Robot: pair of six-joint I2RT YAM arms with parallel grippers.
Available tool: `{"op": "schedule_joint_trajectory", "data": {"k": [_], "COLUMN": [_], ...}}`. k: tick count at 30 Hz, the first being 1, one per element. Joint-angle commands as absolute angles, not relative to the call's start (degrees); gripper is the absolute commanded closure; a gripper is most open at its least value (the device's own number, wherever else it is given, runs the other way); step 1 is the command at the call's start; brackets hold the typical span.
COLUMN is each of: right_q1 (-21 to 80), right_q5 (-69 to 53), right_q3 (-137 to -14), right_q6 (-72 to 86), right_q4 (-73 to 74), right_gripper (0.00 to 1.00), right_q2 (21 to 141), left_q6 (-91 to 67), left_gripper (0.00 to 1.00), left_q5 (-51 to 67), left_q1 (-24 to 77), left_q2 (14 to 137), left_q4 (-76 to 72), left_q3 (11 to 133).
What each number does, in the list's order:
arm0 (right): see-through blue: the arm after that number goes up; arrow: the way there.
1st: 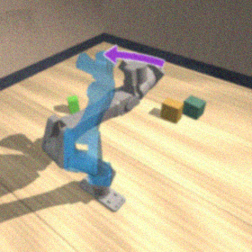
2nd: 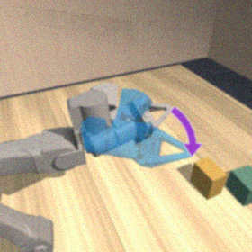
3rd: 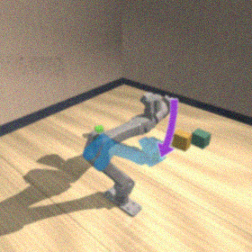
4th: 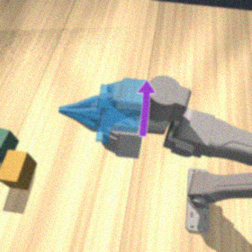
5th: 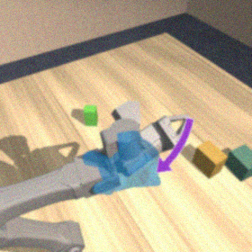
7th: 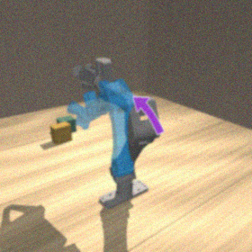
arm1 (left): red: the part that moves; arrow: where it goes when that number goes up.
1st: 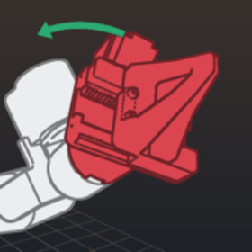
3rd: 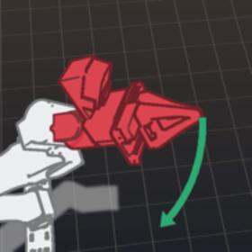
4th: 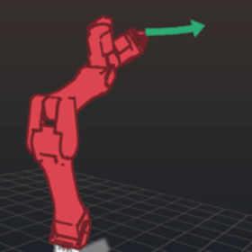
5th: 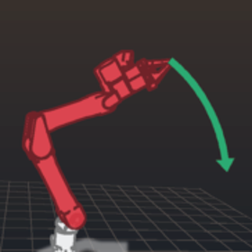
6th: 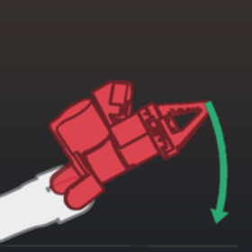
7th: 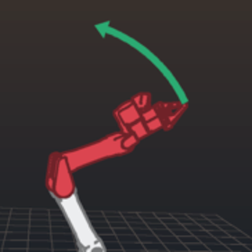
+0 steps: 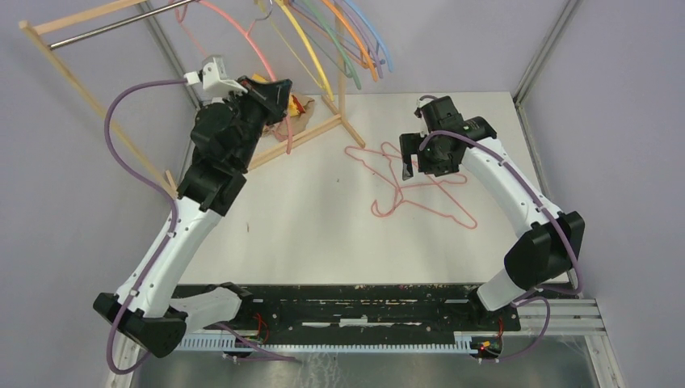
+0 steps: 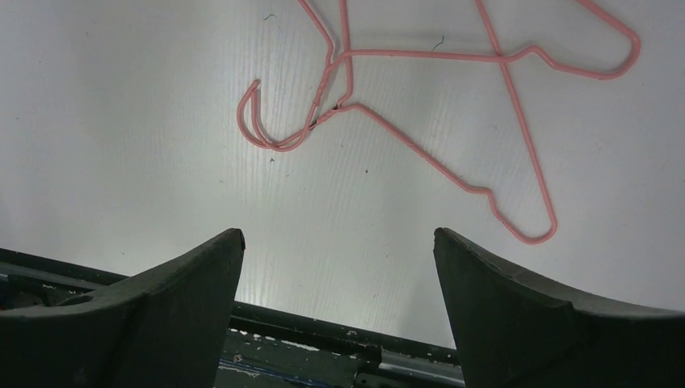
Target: Organize the hangers
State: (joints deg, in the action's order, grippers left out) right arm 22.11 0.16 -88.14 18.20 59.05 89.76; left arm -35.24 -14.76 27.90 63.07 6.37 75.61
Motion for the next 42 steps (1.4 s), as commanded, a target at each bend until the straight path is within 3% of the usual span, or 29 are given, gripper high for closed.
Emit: {"op": "schedule_joint_trajectory", "data": {"k": [1,19,42], "right_q1": [22.0,20.3,19.3], "right_q5": [1.4,1.2,0.3], "right_q3": [-90.5,-94.7,-96.5], "right_q6": [17.4,16.9,17.3], "right_q4": [57.5,59.0,59.9], "right_gripper": [0.04,0.04,0.04], "right_q2": [90.8,94.1,96.0], "left_q6": [-32.2,-39.0,-43.7], "left_gripper": [0.97,0.97,0.97], "left_q5": [-9.1,-2.7,-0.4], "left_q1": [25.1,17.4,14.7], "left_q2": [67.7,78.8,86.0], "left_q4": [-6.2,-14.4,-12.4], "left_q3": [82.3,86.8,88.2]}}
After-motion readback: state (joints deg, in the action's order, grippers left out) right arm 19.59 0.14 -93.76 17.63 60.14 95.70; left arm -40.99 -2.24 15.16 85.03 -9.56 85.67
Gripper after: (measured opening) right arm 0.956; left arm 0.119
